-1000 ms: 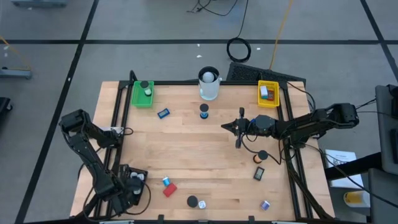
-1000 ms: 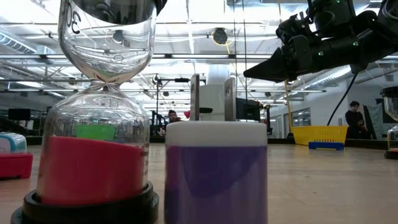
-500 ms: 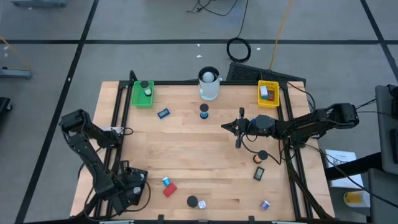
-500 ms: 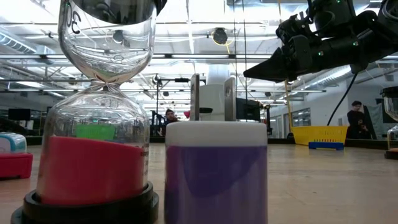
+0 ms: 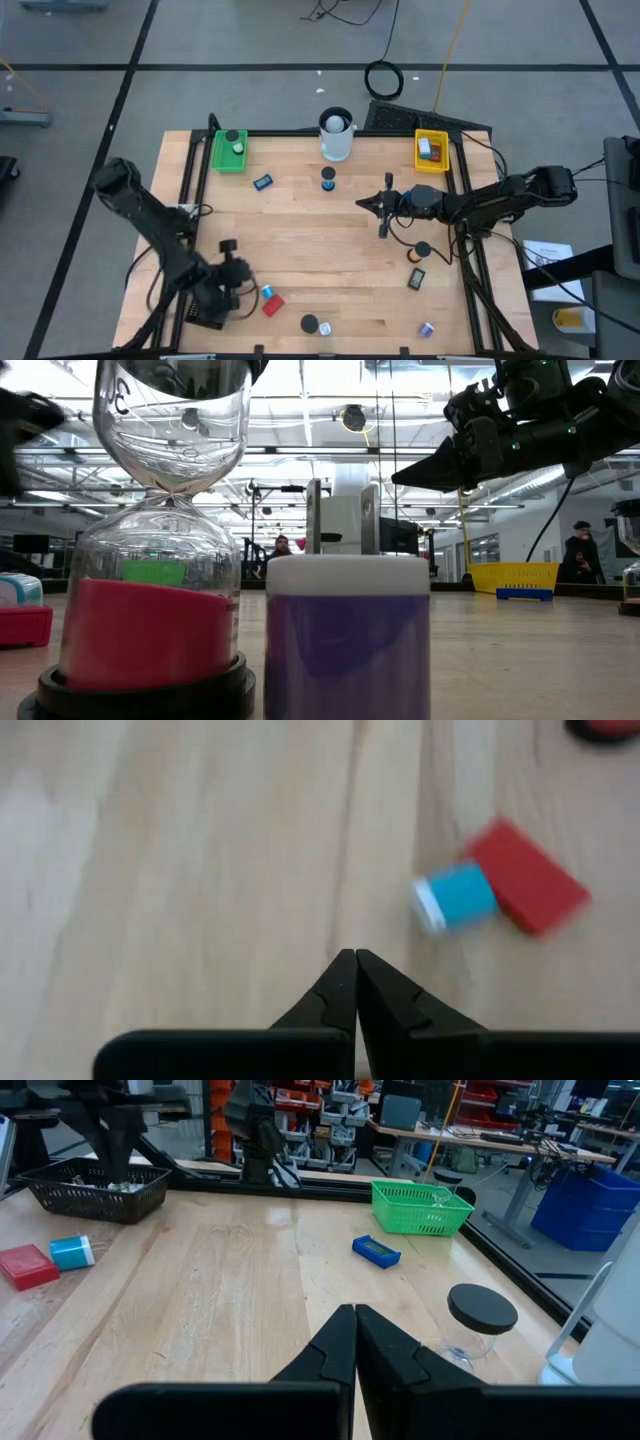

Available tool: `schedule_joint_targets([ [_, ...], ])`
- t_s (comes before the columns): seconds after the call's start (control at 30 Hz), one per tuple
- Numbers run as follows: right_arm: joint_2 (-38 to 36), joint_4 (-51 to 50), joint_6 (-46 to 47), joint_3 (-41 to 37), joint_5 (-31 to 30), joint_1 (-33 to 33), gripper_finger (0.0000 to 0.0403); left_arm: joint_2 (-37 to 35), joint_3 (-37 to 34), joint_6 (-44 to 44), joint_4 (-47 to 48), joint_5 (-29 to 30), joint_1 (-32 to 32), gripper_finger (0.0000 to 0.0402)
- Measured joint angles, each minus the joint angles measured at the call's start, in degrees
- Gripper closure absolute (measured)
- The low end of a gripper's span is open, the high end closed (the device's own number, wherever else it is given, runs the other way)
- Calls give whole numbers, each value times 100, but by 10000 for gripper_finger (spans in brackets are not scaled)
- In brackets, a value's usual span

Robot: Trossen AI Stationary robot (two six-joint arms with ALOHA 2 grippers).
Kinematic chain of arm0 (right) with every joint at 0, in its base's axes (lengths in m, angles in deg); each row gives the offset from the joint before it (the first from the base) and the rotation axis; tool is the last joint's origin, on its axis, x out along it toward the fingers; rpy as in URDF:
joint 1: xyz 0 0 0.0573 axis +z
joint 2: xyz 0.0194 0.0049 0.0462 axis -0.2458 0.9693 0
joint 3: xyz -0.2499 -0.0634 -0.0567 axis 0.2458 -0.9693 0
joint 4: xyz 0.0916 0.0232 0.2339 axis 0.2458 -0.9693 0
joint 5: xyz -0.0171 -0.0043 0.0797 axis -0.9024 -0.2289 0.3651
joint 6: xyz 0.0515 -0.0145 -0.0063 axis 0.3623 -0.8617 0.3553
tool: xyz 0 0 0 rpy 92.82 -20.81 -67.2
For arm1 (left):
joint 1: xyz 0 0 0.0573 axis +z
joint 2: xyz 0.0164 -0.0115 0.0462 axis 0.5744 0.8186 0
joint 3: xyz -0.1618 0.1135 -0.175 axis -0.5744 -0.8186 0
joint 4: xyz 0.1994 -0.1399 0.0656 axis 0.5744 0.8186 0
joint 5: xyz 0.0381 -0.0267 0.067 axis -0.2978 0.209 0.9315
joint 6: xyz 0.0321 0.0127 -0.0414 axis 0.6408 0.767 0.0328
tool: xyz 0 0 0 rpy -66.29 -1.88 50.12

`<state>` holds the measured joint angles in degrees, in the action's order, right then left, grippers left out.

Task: Pick & Place Office items
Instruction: Put the blue hourglass timer into the green bin

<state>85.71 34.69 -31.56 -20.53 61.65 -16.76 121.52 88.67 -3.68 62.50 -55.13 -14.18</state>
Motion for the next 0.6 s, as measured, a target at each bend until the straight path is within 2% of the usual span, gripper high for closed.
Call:
schedule_joint_targets([
  [0.2,0,0,-94,0,0,-1,403,-997,-1739,2284,-3224,318,1140,389],
  [0.33,0,0,-109,0,0,-2,403,-1368,-2811,3517,-5502,336,2023,386],
  [0.47,0,0,-101,0,-2,0,403,-1385,-3461,4265,-7247,87,2845,385],
  [0.6,0,1,-64,0,-188,1,403,-1366,-3665,4441,-8068,-286,3550,385],
])
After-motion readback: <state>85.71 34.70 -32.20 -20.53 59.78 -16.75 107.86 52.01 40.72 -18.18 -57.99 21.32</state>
